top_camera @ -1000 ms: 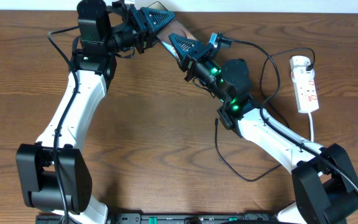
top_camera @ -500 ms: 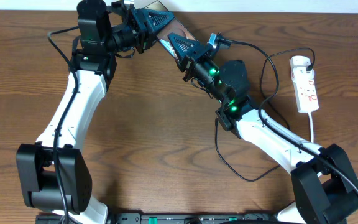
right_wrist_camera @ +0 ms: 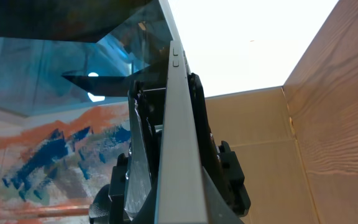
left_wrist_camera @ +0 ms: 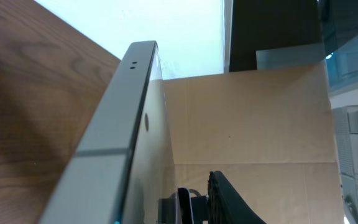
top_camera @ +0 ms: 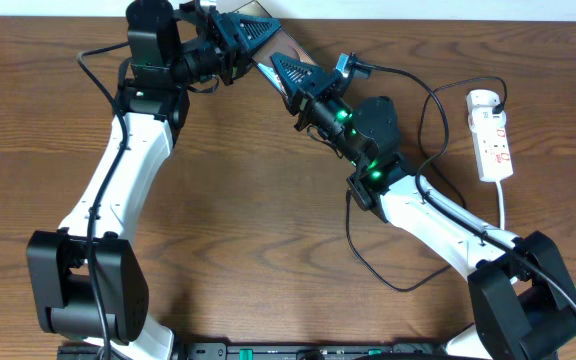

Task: Plug charger to phone and switch on socket
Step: 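Open the right gripper to release the phone to the left gripper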

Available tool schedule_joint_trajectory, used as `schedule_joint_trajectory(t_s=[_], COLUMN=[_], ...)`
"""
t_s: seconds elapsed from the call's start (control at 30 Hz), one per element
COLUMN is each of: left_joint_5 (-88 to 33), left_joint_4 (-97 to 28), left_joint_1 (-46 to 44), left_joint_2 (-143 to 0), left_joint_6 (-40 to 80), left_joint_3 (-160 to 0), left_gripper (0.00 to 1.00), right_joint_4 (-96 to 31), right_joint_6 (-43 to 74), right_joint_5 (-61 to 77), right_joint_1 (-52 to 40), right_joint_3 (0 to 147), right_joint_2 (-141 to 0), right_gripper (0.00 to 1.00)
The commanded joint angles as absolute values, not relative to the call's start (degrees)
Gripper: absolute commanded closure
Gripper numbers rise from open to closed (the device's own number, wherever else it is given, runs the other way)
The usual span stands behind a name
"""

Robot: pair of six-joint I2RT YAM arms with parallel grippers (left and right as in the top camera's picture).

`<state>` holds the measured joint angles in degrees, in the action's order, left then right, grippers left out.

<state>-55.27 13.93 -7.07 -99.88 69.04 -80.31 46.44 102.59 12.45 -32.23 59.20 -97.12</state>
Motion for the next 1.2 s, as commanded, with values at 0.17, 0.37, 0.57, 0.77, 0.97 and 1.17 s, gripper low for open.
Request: schedule_joint_trajectory(t_s=[0.17,0.37,0.57,0.77,0.97,1.17], left_joint_5=[-54.5,-54.5,-54.5,-54.5,-54.5,-54.6], left_joint_4=[14.7,14.7,14.7,14.7,14.7,14.7], left_joint_1=[-7.9,-7.9,-7.9,-7.9,-7.9,-7.9], left_joint_2=[-99.2,-99.2,-99.2,-99.2,-99.2,-99.2], left_joint_6=[68.9,68.9,68.9,68.9,68.9,68.9], left_joint_3=[-80.7,-80.7,-80.7,-80.7,-80.7,-80.7], left_gripper=[0.87,0.92,0.93,0.93,0.92,0.92], right_joint_4=[46.7,46.7,46.2,45.5,45.4,45.4], right_joint_6=[101.7,101.5,101.1,101.1,101.1,101.1], right_joint_5=[15.1,15.1,15.1,15.1,15.1,15.1], right_joint_1=[-34.2,-34.2,-34.2,-34.2,-34.2,-34.2], right_joint_3=[60.3,60.3,60.3,60.3,60.3,60.3], right_joint_2=[-96.7,-96.7,-96.7,-96.7,-96.7,-96.7], right_gripper=[0.98,0.98,0.98,0.98,0.99,0.99])
